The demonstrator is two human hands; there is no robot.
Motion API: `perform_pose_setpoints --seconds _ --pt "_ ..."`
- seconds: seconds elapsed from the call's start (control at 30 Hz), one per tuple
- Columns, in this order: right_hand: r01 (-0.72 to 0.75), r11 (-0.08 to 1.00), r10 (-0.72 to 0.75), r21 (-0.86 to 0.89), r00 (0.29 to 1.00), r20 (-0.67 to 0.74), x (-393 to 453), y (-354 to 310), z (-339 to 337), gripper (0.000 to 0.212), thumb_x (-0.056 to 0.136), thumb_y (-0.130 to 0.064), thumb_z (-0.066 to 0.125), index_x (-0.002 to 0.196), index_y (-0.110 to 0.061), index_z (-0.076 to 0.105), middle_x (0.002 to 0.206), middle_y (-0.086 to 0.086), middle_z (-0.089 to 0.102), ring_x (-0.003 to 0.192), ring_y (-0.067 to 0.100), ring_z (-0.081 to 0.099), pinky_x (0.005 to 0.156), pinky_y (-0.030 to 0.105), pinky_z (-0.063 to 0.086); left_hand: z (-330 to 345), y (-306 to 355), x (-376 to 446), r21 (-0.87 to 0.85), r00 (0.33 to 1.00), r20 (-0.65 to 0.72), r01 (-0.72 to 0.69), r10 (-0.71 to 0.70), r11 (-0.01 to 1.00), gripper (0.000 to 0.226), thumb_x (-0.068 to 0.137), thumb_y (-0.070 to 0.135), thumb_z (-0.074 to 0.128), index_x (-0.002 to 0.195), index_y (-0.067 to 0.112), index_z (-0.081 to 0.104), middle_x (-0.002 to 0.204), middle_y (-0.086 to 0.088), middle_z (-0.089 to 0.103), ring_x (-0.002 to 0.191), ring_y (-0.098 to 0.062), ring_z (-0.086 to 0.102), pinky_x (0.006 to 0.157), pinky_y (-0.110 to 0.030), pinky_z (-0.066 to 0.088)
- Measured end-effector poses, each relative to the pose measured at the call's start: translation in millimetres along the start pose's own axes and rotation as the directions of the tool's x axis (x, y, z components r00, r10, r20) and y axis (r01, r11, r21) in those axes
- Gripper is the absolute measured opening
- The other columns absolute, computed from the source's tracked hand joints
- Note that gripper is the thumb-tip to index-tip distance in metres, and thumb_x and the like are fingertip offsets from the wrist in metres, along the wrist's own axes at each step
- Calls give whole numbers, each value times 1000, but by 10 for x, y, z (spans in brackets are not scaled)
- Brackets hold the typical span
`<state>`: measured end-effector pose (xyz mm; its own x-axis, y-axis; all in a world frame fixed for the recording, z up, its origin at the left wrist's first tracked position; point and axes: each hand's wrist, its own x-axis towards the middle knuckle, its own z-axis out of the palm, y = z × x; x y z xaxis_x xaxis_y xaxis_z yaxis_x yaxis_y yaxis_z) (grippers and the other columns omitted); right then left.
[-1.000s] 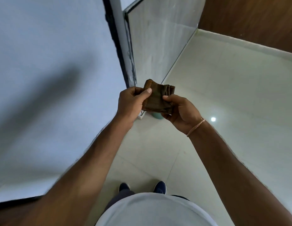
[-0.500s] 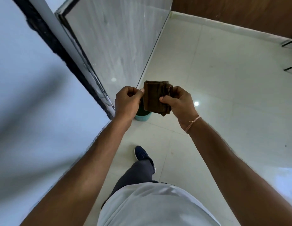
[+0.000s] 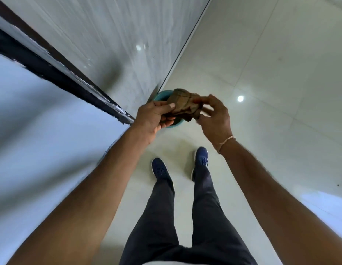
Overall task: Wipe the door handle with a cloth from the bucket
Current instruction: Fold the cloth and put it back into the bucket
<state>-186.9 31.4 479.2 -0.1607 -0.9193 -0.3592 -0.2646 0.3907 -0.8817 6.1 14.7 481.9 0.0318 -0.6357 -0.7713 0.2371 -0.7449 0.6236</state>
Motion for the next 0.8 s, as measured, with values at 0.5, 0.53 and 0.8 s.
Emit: perform_pose_setpoints --seconds 0.5,0.53,0.8 --pt "-646 757 626 -94 678 384 2709 2341 1330 44 92 -5 78 133 -6 61 105 11 74 86 23 75 58 31 64 -125 -1819 2967 89 939 -342 1 30 996 21 93 6 80 99 16 62 83 5 73 64 -4 70 59 -24 58" --pt "-630 767 623 -122 685 378 2851 2494 1447 43 92 -4 78 131 -5 61 109 13 75 93 27 76 69 37 68 -153 -1927 3152 91 934 -357 9 24 996 22 93 5 80 99 16 61 84 4 73 63 -3 70 55 -20 57" --pt "-620 767 633 -169 685 361 3521 3449 2111 40 90 -14 76 128 -17 64 118 14 75 104 36 75 80 48 64 -387 -2489 4317 89 930 -365 91 -52 992 23 94 19 81 112 13 69 108 -7 77 96 -22 75 86 -38 66"
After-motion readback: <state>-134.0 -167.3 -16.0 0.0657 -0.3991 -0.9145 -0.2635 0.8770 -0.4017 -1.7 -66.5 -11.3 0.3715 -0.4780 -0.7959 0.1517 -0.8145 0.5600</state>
